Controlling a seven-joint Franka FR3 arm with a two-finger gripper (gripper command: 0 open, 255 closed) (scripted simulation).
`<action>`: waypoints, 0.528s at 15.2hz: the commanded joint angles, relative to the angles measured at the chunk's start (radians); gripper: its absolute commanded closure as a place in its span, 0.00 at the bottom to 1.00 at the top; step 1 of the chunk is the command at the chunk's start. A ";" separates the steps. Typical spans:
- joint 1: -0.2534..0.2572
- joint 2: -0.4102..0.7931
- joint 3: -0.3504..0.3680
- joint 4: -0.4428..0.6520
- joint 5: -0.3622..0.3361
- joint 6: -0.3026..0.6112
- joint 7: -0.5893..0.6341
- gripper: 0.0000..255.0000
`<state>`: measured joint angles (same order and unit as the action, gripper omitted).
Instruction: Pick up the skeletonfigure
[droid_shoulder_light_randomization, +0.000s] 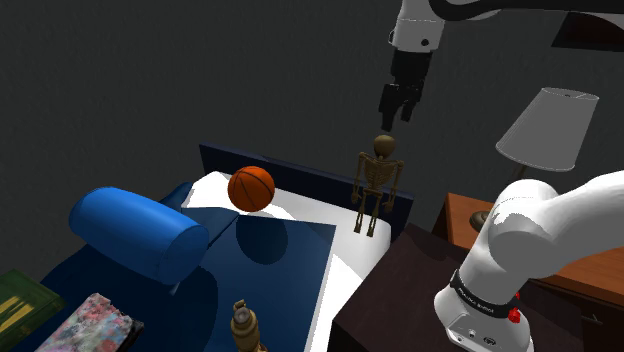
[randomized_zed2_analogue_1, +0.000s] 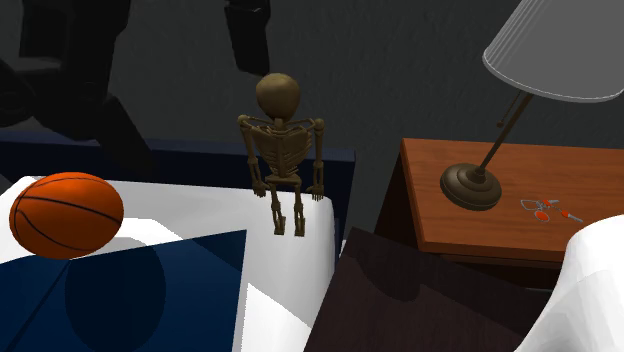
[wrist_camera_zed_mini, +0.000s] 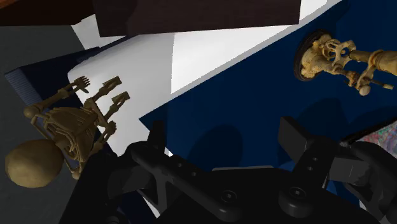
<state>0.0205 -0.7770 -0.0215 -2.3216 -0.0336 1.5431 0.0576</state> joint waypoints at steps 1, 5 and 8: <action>0.000 0.000 0.000 0.000 0.000 0.000 0.000 0.00; -0.021 0.008 -0.090 -0.069 -0.045 0.085 -0.099 0.00; -0.037 0.032 -0.159 -0.107 -0.076 0.153 -0.174 0.00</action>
<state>-0.0125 -0.7485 -0.1608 -2.4165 -0.1012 1.6777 -0.0935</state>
